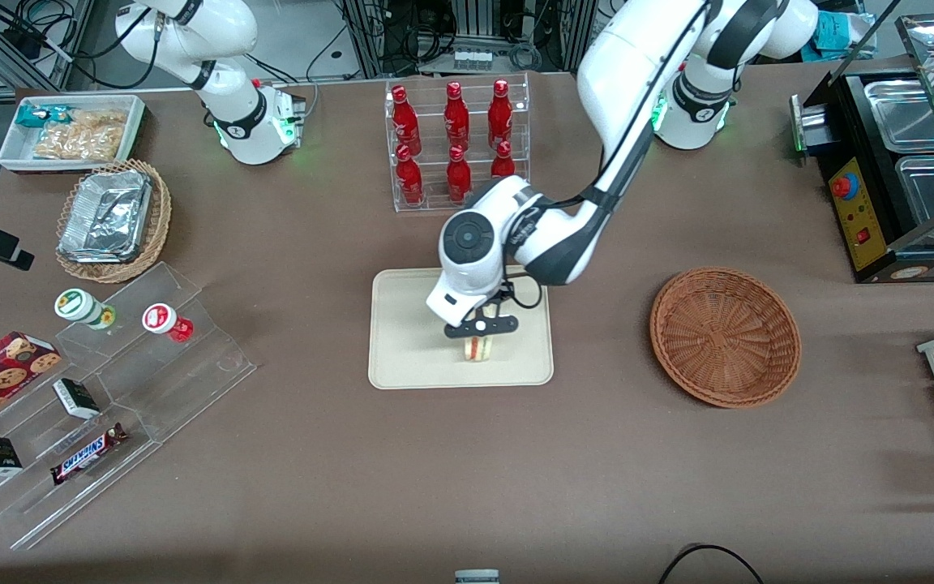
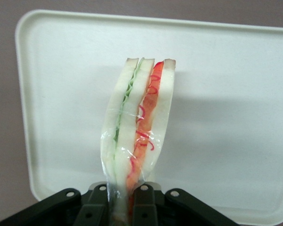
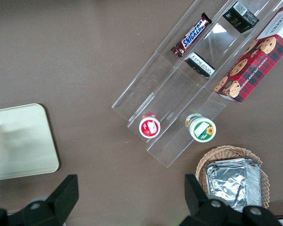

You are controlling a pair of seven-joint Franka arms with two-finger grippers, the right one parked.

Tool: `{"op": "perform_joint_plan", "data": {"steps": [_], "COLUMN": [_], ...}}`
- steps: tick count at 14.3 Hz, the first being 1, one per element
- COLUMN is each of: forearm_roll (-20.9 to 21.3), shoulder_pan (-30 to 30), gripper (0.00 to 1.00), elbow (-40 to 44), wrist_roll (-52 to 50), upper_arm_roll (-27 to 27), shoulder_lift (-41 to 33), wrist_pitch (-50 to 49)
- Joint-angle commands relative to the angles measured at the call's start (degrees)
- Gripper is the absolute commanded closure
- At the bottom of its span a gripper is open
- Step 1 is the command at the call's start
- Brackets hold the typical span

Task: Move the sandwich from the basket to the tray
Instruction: 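Lower the held sandwich onto the beige tray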

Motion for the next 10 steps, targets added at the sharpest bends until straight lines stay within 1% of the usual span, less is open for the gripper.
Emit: {"op": "perform_joint_plan", "data": {"steps": [1,5,6,7,8,10], "forearm_roll": [-0.37,-0.54,-0.63,-0.72,-0.63,-0.54], "shoulder_pan": [-1.36,-2.15,-2.15,-2.06,-2.06,-2.06], "gripper": [0.95,0.90,0.83,0.47,0.00,0.00], "elbow": [6.29,7.09,7.09,7.09,6.75,6.92], "wrist_roll": [-2.64,-5.99,-6.17,-6.95,-8.53,-8.54], "upper_arm_roll": [0.99,0.90,0.90,0.73,0.29,0.37], "shoulder_lift": [4.45,6.31,6.31,6.22,6.13,5.43], "wrist_pitch": [-0.40,0.83,0.83,0.83,0.83,0.66]}}
